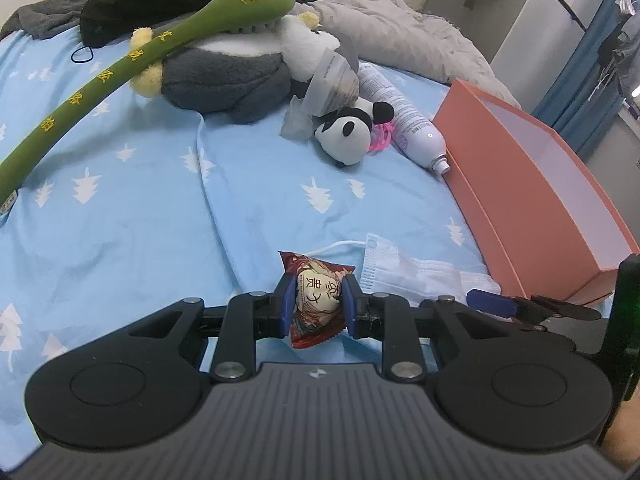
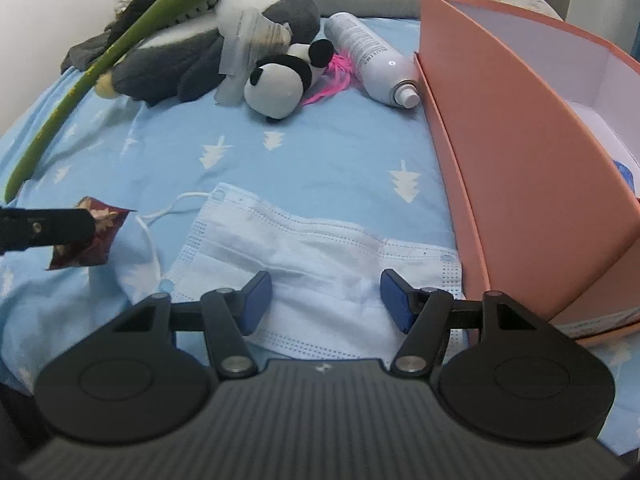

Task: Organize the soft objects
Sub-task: 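Lift the face mask with the right tool while the left tool lifts the candy packet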

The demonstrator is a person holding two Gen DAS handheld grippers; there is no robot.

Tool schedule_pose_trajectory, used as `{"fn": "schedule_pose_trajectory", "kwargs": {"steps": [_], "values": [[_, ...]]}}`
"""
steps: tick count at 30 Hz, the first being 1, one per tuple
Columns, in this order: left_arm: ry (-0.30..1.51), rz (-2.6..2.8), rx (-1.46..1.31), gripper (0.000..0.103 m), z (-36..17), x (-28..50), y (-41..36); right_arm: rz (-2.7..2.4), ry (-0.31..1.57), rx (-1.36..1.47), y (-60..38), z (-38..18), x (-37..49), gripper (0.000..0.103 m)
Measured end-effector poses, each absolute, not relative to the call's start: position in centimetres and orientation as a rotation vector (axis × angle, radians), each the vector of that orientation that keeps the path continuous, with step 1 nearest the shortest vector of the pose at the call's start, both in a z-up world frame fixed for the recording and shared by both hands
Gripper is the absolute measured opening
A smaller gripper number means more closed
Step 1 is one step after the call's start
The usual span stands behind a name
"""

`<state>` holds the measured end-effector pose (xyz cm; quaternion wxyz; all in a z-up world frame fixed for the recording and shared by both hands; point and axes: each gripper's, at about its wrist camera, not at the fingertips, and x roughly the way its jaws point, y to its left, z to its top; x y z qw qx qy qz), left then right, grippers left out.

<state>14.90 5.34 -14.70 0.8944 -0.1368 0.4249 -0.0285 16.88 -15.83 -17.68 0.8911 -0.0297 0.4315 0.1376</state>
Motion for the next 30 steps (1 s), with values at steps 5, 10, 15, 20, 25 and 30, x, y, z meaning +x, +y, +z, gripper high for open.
{"fn": "schedule_pose_trajectory", "kwargs": {"steps": [5, 10, 15, 20, 25, 30], "values": [[0.884, -0.053, -0.278, 0.029, -14.7, 15.1, 5.2, 0.303, 0.903, -0.067, -15.5, -17.6, 16.9, 0.039], [0.874, -0.049, -0.271, 0.029, -14.0, 15.0, 4.9, 0.304, 0.888, -0.092, -15.0, -17.3, 16.4, 0.015], [0.854, -0.050, -0.271, 0.029, -12.9, 14.9, 4.8, 0.314, 0.862, -0.073, -15.0, -16.0, 15.6, 0.009], [0.815, -0.055, -0.280, 0.029, -11.1, 14.5, 4.5, 0.331, 0.796, -0.064, -15.1, -13.2, 14.1, 0.009], [0.768, -0.064, -0.289, 0.029, -8.7, 14.0, 4.3, 0.331, 0.727, -0.046, -15.6, -10.0, 13.0, 0.009], [0.723, -0.072, -0.270, 0.029, -6.5, 13.7, 4.0, 0.335, 0.660, -0.036, -16.3, -6.7, 11.7, 0.009]]}}
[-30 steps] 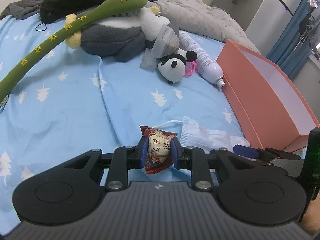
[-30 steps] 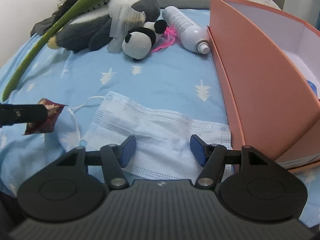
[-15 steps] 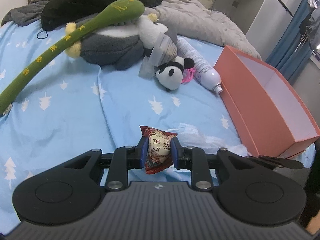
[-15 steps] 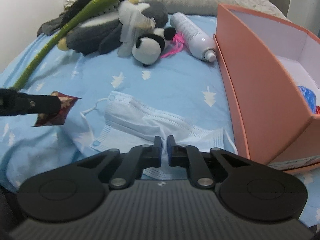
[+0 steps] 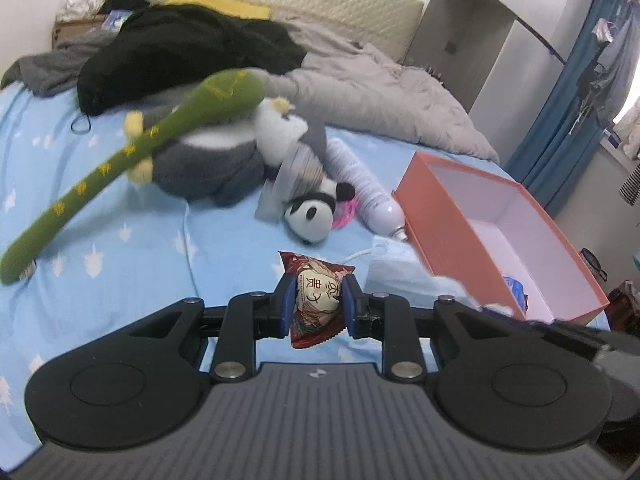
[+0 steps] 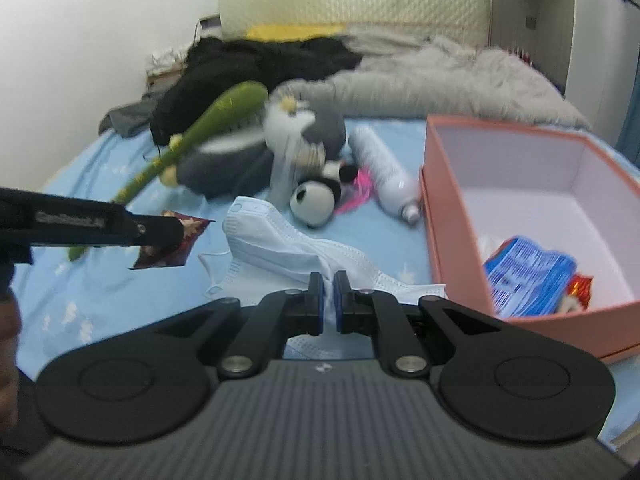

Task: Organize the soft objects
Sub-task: 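Lift the face mask with the right tool while the left tool lifts the candy packet, then carry the mask in the right tool while the left tool carries the candy over the pink box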

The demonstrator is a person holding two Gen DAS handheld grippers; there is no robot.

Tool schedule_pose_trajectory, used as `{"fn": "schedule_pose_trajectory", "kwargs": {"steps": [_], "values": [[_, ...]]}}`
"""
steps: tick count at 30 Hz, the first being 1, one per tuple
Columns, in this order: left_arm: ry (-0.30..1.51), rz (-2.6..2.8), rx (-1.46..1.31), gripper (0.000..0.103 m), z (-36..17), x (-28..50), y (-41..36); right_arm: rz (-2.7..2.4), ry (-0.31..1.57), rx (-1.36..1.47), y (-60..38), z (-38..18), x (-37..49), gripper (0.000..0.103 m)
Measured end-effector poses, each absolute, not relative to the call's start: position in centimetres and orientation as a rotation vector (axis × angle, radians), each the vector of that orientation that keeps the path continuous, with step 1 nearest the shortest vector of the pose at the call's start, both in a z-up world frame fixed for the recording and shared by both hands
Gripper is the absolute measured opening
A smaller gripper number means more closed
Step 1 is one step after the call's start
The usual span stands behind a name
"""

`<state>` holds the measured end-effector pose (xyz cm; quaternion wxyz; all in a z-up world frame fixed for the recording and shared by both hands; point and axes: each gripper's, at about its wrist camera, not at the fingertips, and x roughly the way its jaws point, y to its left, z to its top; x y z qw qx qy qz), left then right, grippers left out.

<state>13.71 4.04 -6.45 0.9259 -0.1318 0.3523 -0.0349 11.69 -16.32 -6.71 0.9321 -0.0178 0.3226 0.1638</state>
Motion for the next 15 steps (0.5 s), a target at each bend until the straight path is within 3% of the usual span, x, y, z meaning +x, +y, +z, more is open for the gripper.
{"fn": "schedule_pose_trajectory", "kwargs": {"steps": [15], "values": [[0.659, -0.167, -0.281, 0.029, -3.0, 13.8, 0.8, 0.278, 0.539, -0.062, -19.0, -1.7, 9.9, 0.009]]}}
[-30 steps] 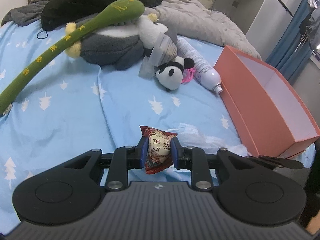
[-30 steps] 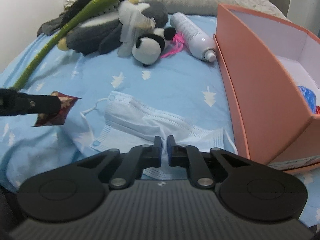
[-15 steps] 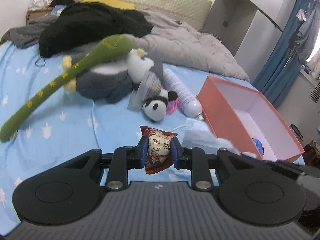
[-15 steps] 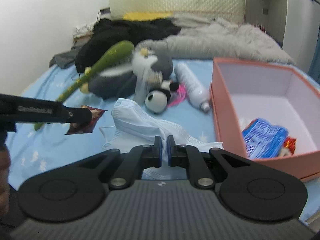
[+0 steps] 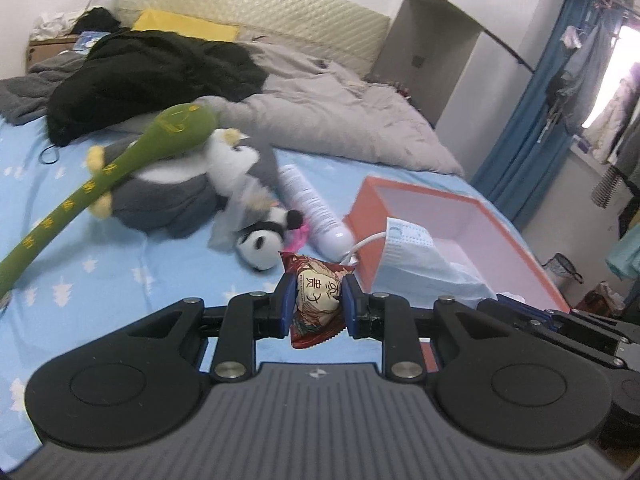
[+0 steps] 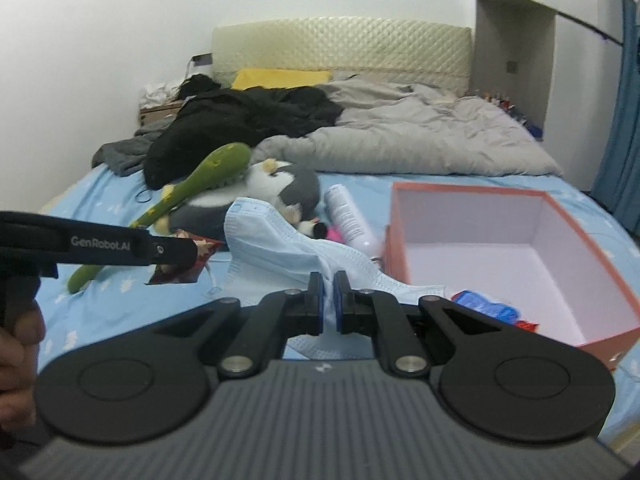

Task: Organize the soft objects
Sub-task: 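Carry the mask in the right tool while the left tool carries the candy over the pink box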

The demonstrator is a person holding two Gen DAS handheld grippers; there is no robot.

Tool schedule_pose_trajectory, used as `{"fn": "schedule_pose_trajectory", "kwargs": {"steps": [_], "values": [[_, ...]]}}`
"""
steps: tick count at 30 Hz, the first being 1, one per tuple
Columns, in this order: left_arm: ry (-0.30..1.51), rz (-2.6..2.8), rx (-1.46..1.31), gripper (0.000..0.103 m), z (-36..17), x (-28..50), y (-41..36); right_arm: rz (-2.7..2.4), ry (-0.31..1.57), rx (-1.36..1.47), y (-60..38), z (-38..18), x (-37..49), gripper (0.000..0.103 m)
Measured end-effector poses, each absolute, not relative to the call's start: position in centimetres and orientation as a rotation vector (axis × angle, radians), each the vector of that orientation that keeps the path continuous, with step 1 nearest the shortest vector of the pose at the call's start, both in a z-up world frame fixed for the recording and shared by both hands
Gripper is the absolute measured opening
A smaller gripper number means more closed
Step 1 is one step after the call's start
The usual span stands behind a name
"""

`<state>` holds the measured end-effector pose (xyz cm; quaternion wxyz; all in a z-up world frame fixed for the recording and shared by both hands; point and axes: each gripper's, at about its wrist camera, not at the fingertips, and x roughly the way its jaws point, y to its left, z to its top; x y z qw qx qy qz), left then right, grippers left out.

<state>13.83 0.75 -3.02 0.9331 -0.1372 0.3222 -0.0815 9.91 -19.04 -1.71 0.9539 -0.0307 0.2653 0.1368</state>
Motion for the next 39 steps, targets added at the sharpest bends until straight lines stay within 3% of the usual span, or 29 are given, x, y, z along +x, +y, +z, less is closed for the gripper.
{"fn": "schedule_pose_trajectory", "kwargs": {"steps": [11, 22, 34, 39], "values": [[0.636, -0.312, -0.262, 0.029, -1.6, 15.9, -5.2, 0.143, 0.490, -0.018, -24.8, 0.4, 8.6, 0.009], [0.636, -0.433, -0.158, 0.029, -0.1, 20.7, -11.9, 0.022, 0.508, -0.019, -29.8, 0.4, 12.7, 0.009], [0.763, -0.462, -0.092, 0.029, -1.5, 30.3, -17.6, 0.011, 0.648, 0.012, -33.3, -1.5, 20.8, 0.010], [0.913, -0.457, -0.108, 0.029, -4.8, 34.2, -18.7, 0.006, 0.734, 0.003, -34.1, -2.9, 24.0, 0.010]]}}
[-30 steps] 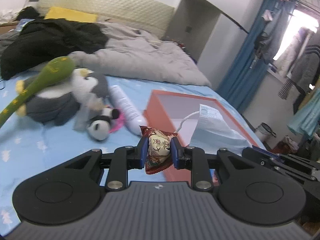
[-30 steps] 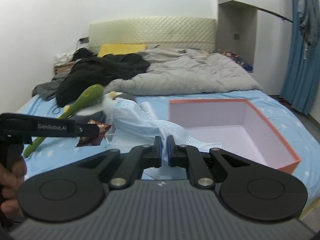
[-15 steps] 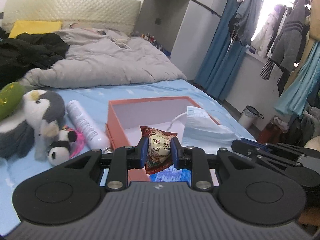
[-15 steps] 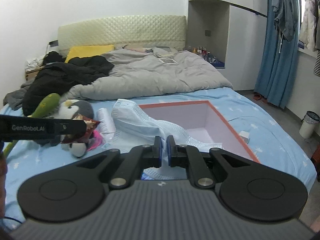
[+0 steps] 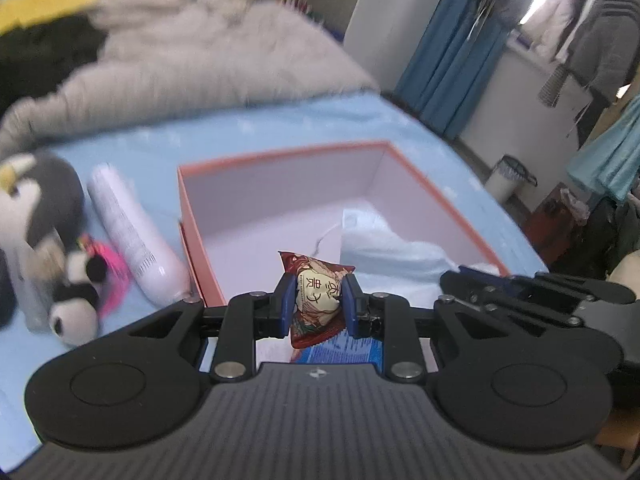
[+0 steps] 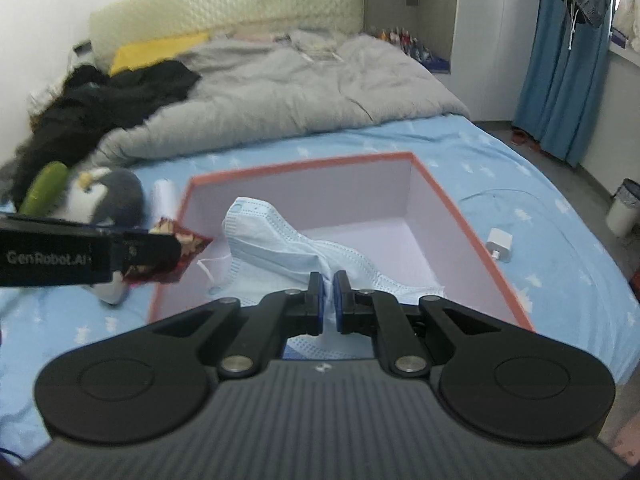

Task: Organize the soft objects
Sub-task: 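Carry the mask in the right tool while the left tool carries the candy over the pink box, then open the right tool releasing the mask while the left tool releases the candy into the box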

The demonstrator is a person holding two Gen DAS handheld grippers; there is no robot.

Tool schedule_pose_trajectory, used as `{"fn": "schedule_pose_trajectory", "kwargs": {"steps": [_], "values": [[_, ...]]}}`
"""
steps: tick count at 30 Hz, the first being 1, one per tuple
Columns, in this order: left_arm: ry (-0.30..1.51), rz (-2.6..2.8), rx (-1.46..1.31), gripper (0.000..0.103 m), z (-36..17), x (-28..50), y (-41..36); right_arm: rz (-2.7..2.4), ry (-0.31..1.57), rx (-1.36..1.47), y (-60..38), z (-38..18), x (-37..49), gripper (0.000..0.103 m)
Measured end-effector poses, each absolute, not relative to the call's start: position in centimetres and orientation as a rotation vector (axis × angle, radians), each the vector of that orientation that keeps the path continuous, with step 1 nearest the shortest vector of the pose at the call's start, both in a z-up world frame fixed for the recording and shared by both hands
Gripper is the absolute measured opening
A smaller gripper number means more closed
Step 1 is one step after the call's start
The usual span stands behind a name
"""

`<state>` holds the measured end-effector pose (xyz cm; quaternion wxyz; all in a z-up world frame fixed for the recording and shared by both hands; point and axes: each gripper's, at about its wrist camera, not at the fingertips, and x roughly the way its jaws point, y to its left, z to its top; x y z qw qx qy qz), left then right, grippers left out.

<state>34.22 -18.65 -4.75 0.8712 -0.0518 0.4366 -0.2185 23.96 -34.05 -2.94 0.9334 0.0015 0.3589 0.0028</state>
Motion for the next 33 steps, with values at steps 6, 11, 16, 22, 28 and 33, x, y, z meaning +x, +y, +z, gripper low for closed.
{"fn": "schedule_pose_trajectory", "kwargs": {"steps": [6, 11, 16, 22, 28, 33], "values": [[1.055, -0.437, -0.103, 0.029, -8.2, 37.3, -19.4, -0.001, 0.832, 0.028, -35.5, -4.6, 26.6, 0.012], [1.063, -0.416, -0.104, 0.029, -8.7, 38.2, -19.1, -0.003, 0.906, 0.049, -36.3, -6.5, 27.7, 0.012], [1.062, -0.423, -0.093, 0.029, -8.8, 38.0, -19.2, -0.014, 0.913, 0.064, -36.6, -6.7, 27.4, 0.013], [1.050, -0.443, -0.054, 0.054, -8.3, 37.0, -19.5, -0.021, 0.900, 0.071, -36.9, -6.5, 27.1, 0.065], [0.988, -0.453, -0.027, 0.055, -6.9, 35.6, -18.9, -0.029, 0.859, 0.074, -37.2, -5.6, 26.2, 0.066], [0.897, -0.472, 0.004, 0.055, -4.7, 33.6, -18.5, -0.023, 0.798, 0.096, -37.0, -4.2, 24.5, 0.066]]}}
